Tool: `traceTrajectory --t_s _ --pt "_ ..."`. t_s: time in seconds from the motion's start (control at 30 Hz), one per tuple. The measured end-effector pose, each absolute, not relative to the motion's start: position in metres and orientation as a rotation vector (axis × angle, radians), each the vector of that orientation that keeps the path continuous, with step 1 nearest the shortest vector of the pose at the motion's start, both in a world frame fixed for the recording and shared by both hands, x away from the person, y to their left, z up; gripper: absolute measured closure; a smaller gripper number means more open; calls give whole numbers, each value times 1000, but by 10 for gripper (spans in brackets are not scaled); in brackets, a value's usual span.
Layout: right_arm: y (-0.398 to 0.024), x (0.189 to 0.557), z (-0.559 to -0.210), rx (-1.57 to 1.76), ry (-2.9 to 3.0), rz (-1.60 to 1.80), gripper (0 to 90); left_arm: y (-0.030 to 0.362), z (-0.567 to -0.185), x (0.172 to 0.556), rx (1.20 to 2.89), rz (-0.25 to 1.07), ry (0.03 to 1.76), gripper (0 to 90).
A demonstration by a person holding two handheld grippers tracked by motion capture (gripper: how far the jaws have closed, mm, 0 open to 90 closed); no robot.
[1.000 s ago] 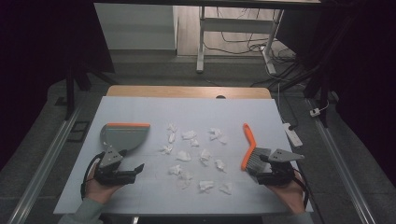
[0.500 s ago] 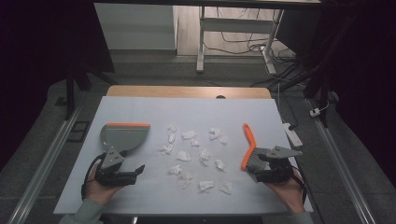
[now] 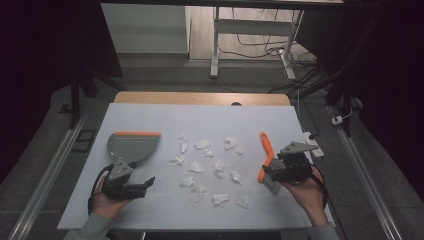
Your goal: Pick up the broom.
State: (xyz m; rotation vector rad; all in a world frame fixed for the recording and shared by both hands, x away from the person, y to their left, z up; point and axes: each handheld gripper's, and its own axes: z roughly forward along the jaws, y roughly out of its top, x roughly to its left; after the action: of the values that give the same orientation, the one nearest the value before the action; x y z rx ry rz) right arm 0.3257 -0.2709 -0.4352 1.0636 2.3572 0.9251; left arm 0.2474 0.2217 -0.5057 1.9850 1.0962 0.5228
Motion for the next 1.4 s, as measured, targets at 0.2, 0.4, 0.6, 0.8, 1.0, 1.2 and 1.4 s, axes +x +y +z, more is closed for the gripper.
traceTrajectory --t_s 0.2,0.4,0.6,0.8,1.0,1.2,1.4 --pt "-270 338 -427 1099 2344 937 286 221 -507 249 1990 522 1104 163" --pt "-274 360 -423 1170 2374 915 307 220 -508 250 2003 525 1104 162" --pt "-276 381 -424 1301 2400 832 308 221 -508 250 1997 525 1106 163" --pt "-271 404 -434 1376 2419 724 313 220 -509 250 2014 524 1093 163" --pt "-265 425 -455 1453 2424 563 314 219 -511 250 2024 516 1088 163" --pt "-262 435 -464 1505 2442 507 327 219 -510 248 2010 510 1089 163" --pt "-257 450 -469 1560 2427 392 369 219 -511 245 2017 499 1067 164"
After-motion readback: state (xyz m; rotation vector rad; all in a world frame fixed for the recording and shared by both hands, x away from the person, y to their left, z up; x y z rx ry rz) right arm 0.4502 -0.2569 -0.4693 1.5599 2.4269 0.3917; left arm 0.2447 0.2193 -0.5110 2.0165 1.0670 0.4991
